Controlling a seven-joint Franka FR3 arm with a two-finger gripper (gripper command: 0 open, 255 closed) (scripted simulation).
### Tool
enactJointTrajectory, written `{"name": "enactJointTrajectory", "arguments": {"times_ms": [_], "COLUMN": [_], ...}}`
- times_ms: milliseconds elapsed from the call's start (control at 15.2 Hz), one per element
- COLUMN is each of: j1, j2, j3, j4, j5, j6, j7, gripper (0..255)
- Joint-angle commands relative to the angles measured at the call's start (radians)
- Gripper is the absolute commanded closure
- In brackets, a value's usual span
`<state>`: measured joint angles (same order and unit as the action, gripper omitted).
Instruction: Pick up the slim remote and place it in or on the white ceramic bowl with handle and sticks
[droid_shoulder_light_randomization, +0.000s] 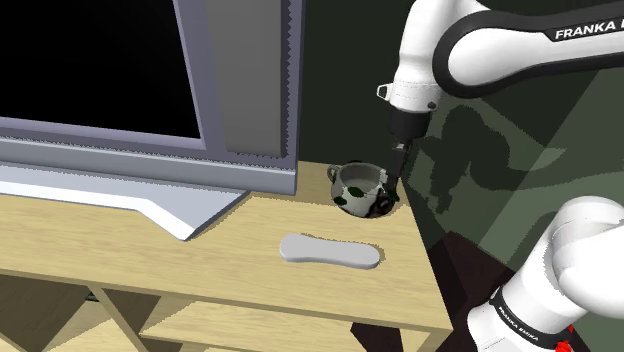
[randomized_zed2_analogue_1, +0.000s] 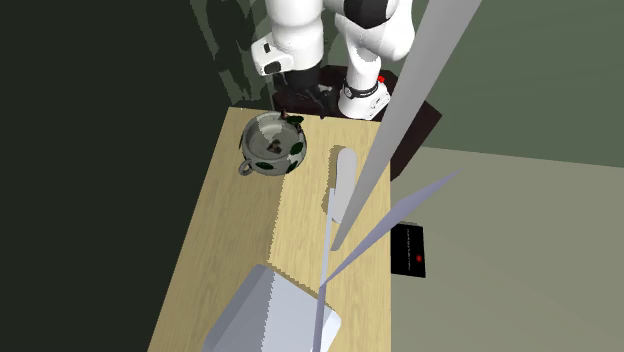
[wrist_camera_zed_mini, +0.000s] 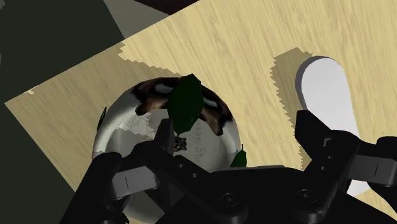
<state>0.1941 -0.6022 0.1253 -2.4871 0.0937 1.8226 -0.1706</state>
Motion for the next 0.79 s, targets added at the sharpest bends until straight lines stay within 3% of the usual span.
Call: {"name": "enactJointTrajectory", "arguments": {"times_ms": [0, 726], "j1": [0.026, 0.149], "j2": [0.032, 0.272], "j3": [0.027, 0.192], "j4": [-0.005, 0.018], "j5": [0.015, 0.054], "j6": [0.048, 0.325], "j7": [-0.003, 0.008], "gripper": [0, 0]}}
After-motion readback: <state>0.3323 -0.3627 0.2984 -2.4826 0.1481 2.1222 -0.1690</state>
